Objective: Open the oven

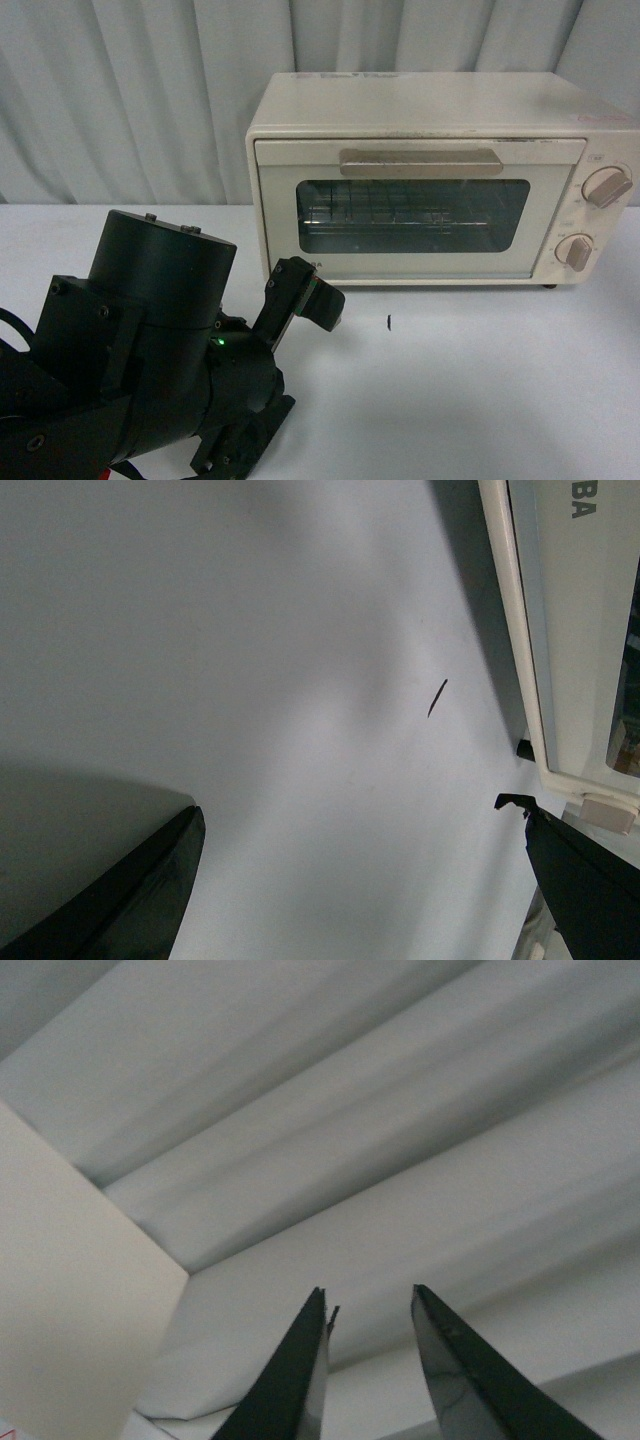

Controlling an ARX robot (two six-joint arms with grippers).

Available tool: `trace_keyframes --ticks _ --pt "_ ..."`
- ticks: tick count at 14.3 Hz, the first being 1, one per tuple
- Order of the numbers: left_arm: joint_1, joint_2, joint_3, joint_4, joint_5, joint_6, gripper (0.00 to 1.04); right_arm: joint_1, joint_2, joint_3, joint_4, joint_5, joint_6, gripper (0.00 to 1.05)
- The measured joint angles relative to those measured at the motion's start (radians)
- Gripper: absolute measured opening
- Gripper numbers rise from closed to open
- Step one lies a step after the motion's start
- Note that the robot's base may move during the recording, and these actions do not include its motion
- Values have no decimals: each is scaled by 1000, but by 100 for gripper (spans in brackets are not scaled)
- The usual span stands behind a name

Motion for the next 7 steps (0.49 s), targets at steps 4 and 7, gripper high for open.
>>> trace_keyframes --ticks 4,7 --pt "0 0 0 0 1 0 98 40 79 24 -61 -58 -131 2" --pt "0 0 0 0 1 0 98 69 113 27 -118 -101 -180 2"
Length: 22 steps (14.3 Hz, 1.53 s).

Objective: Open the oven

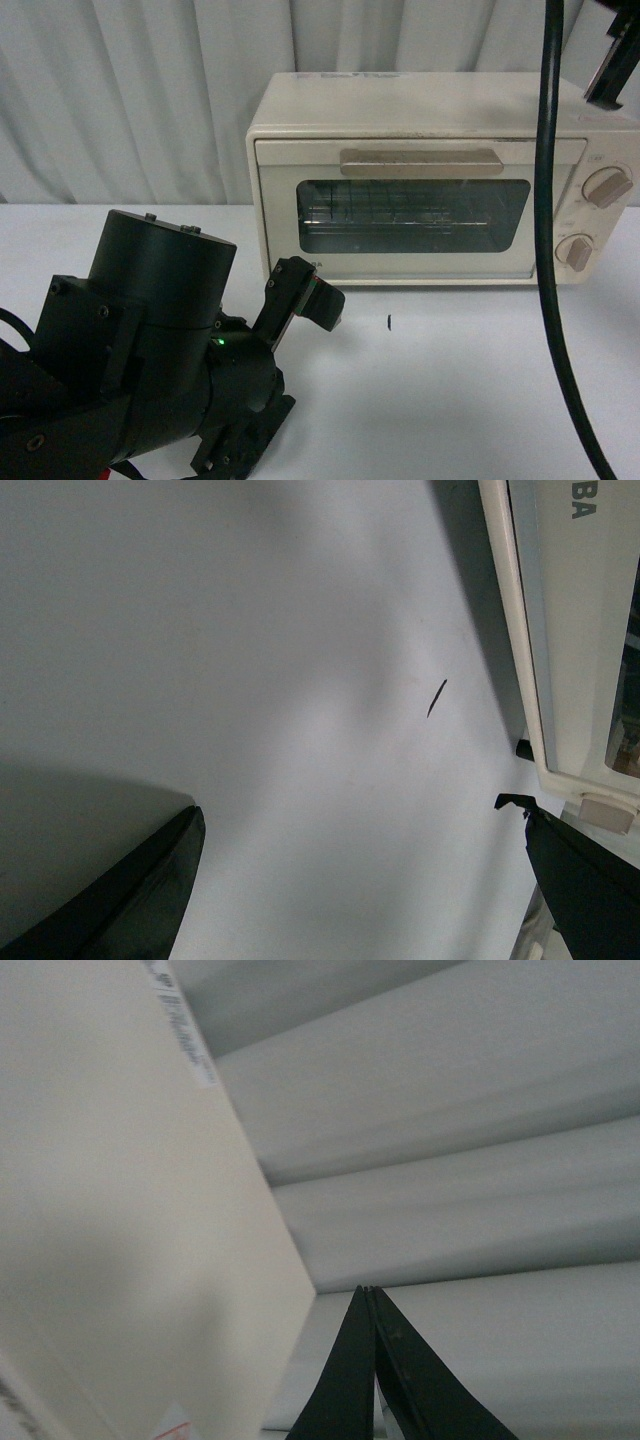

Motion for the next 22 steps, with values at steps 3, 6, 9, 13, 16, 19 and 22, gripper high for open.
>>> trace_keyframes --ticks 3,6,9,13,16,19,22 --pt "0 0 0 0 0 0 98 13 18 0 -53 -38 -11 2" --pt "0 0 0 0 0 0 98 21 24 -26 -82 -91 -13 2" --pt "0 0 0 0 0 0 98 35 24 -85 -112 -164 32 2" --pt "0 0 0 0 0 0 98 52 45 -94 -123 -194 47 2" --pt "0 0 0 0 0 0 98 52 98 -60 -144 -202 57 2" --pt "0 0 0 0 0 0 98 45 131 -16 -151 -209 57 2" --pt "0 0 0 0 -1 0 98 37 162 5 -154 -214 63 2"
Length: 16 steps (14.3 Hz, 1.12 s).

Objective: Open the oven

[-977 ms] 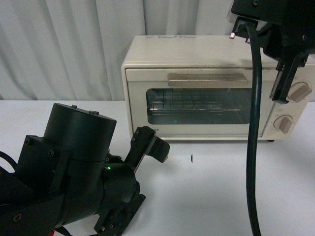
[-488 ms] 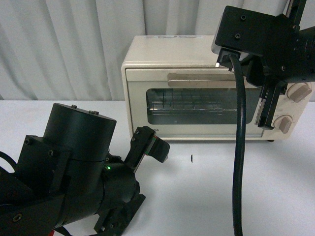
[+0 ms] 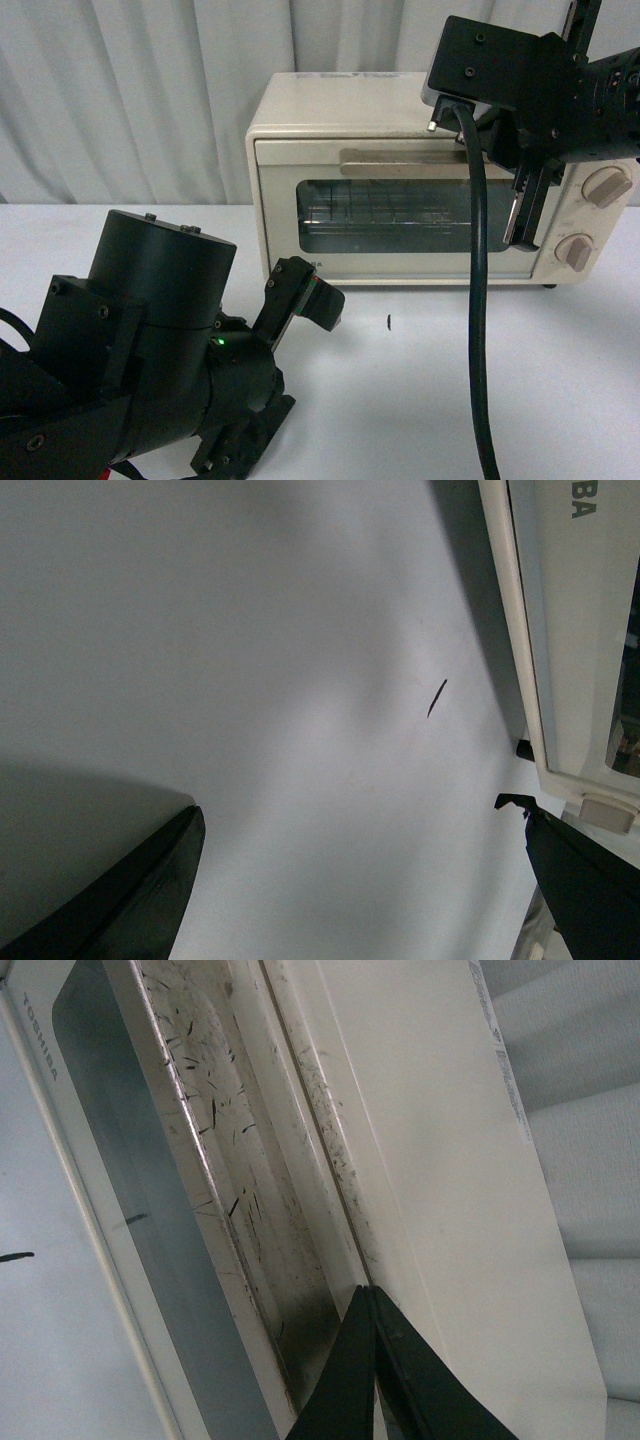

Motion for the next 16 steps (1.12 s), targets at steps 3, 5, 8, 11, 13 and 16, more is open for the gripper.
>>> trace_keyframes --ticks 3,5,8,11,13,16 --pt "0 0 0 0 0 0 98 0 8 0 10 -7 15 2" --pt "0 0 0 0 0 0 98 0 10 -4 13 -16 25 2" --pt "0 0 0 0 0 0 98 -5 9 -11 16 -25 35 2" --pt "0 0 0 0 0 0 98 -5 3 -35 23 -30 42 2" --pt "0 0 0 0 0 0 98 -5 -4 -42 16 -33 43 2" --pt "0 0 0 0 0 0 98 -5 -16 -50 -3 -43 51 2"
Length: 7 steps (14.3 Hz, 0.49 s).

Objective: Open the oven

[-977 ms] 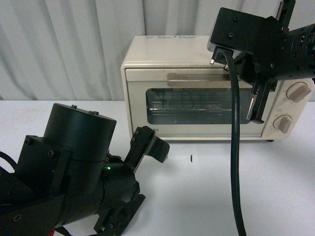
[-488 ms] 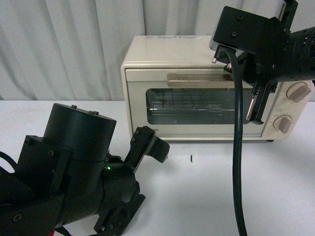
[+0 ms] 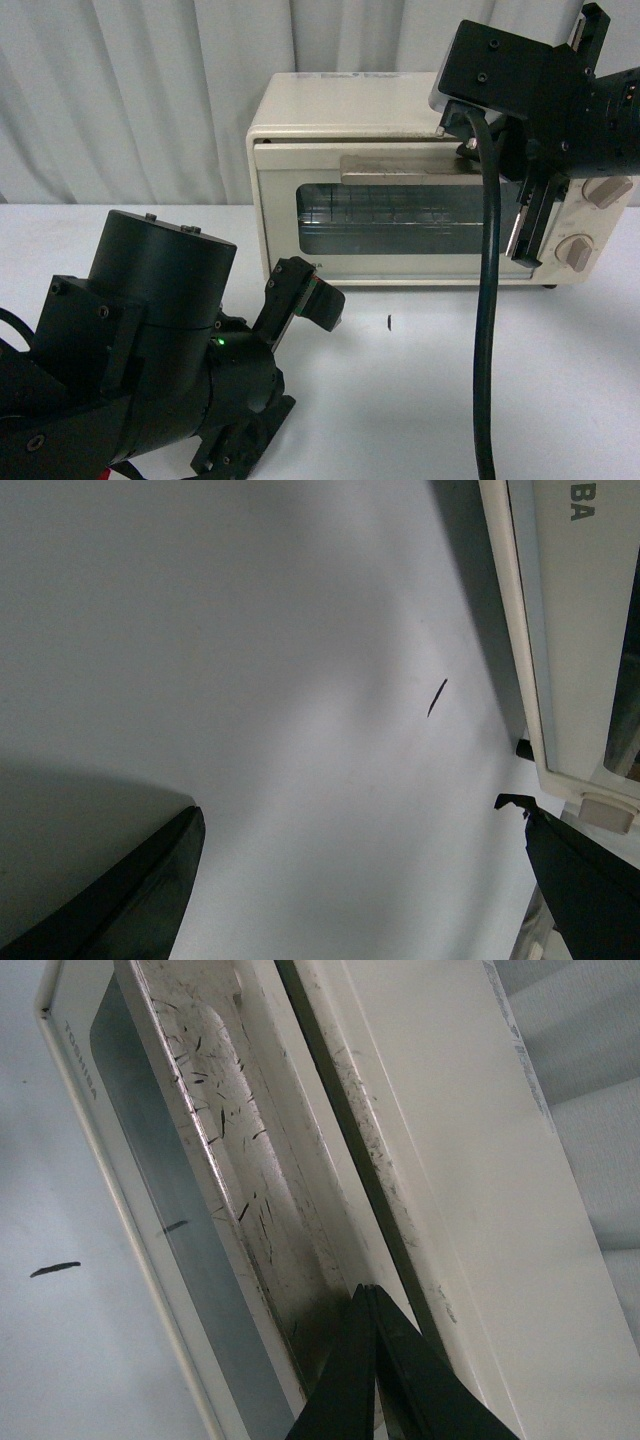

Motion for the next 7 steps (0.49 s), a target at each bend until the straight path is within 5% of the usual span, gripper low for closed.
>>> trace_keyframes --ticks 7 --pt "0 0 0 0 0 0 98 10 -86 -58 -223 -122 99 2"
